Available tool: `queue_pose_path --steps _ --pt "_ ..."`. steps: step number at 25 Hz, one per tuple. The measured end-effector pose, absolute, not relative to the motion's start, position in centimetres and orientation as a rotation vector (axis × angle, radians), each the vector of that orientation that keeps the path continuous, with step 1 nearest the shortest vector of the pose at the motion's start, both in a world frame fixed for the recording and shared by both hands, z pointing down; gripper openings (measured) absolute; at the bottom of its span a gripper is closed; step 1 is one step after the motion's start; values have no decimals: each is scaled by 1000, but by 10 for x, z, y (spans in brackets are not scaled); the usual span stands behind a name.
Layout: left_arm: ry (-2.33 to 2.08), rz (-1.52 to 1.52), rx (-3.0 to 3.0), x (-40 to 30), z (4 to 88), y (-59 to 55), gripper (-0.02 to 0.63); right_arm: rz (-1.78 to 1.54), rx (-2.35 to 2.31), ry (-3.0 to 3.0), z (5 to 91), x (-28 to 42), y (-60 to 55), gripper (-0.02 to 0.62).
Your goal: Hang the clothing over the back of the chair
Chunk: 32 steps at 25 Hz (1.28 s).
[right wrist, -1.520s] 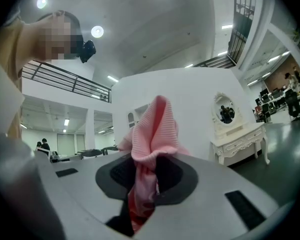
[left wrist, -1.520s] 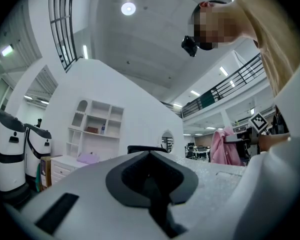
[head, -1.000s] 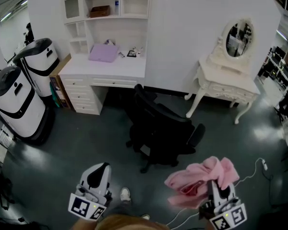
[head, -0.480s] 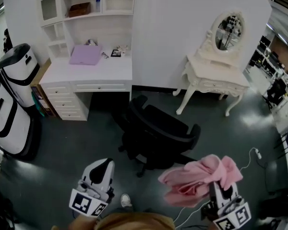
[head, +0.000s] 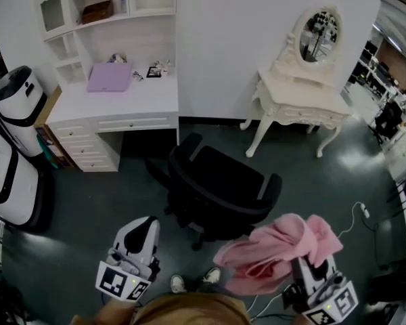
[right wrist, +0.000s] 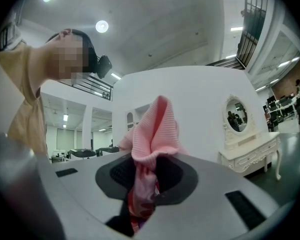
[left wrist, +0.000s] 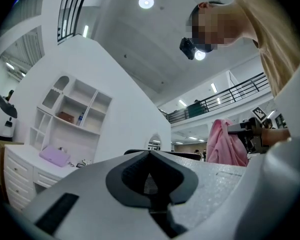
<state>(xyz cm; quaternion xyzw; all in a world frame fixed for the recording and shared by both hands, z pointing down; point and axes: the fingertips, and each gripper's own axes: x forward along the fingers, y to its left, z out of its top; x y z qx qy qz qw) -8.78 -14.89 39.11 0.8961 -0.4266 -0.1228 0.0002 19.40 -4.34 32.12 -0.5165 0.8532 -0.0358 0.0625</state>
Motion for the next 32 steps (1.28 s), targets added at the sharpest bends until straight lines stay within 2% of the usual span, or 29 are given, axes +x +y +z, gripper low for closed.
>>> queue_pose_path --steps 7,16,32 --pt "-1432 -415 2825 -77 363 -173 3 -110 -1382 2650 304 192 -83 80" --pt "-1477 -421 2783 -86 366 -187 3 -109 -1079 2759 261 152 -133 80" --pt "-1518 -452 2788 -110 355 -176 3 -94 -855 2769 190 98 -196 83"
